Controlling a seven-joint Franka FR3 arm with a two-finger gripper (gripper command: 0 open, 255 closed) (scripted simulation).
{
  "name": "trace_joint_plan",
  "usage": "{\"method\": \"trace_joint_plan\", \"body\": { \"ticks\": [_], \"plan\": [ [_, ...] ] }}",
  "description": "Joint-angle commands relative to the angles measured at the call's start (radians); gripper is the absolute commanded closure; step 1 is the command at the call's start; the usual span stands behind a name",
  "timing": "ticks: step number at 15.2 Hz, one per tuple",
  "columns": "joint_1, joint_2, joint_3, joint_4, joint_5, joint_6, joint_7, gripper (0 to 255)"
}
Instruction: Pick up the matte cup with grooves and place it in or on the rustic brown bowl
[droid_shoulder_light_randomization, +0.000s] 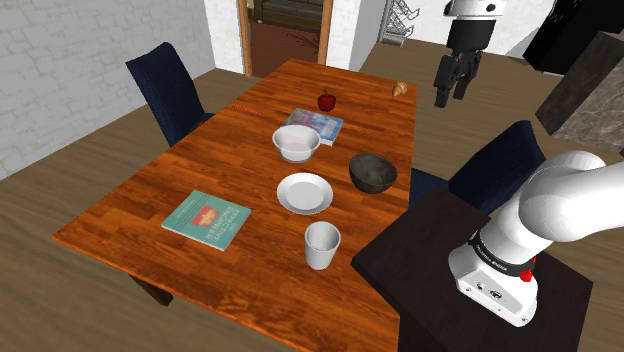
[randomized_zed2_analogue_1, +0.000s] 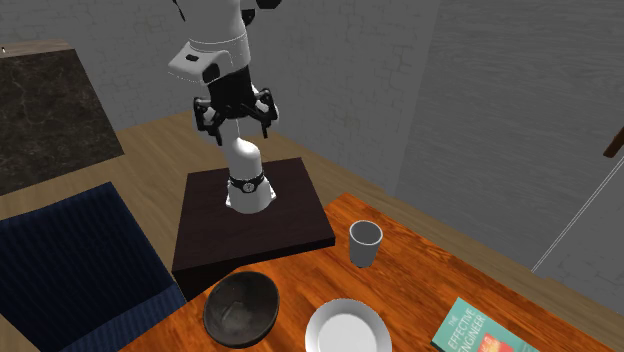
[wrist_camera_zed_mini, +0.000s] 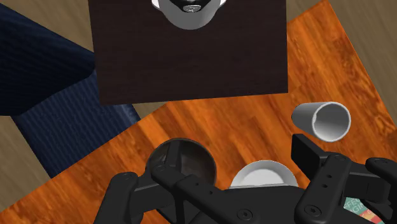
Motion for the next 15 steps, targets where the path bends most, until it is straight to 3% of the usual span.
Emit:
{"method": "trace_joint_plan", "body": {
  "ticks": [1, 8, 15],
  "plan": [
    [0.000, 0.000, 0.000, 0.000, 0.000, 0.000, 0.000, 0],
    [0.043, -0.010, 0.104, -0.192, 0.095, 0.218, 0.106, 0],
    [0.100, 0.073, 0.224, -0.319, 0.196, 0.471, 0.207, 0]
  ]
}}
